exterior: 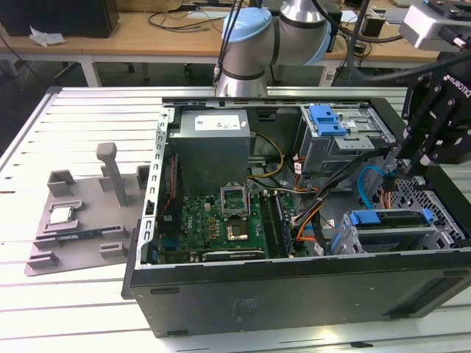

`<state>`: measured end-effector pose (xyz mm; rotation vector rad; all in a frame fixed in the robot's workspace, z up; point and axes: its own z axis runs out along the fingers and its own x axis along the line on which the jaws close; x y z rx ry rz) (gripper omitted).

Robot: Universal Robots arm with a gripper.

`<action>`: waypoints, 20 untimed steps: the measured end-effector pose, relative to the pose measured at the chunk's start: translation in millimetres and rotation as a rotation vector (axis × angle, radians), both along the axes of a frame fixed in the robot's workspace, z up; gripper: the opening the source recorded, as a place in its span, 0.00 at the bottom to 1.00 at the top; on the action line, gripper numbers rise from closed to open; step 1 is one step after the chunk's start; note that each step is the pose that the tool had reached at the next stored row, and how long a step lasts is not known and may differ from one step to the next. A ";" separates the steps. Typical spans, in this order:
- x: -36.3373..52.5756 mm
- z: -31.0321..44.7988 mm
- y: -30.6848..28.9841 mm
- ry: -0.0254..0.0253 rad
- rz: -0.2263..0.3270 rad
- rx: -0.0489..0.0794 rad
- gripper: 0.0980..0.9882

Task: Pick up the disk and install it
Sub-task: 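Insert the first disk wire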

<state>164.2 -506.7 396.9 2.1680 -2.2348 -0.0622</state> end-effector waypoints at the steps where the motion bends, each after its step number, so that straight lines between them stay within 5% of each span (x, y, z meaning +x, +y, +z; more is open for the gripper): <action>1: 1.4 -0.5 2.7 0.0000 0.000 0.000 0.30; 9: 9.8 -14.8 20.4 0.0011 0.000 -0.006 0.30; 16: 21.0 -28.8 22.0 0.0013 0.000 -0.013 0.30; 20: 24.0 -43.1 22.0 0.0014 0.000 -0.015 0.30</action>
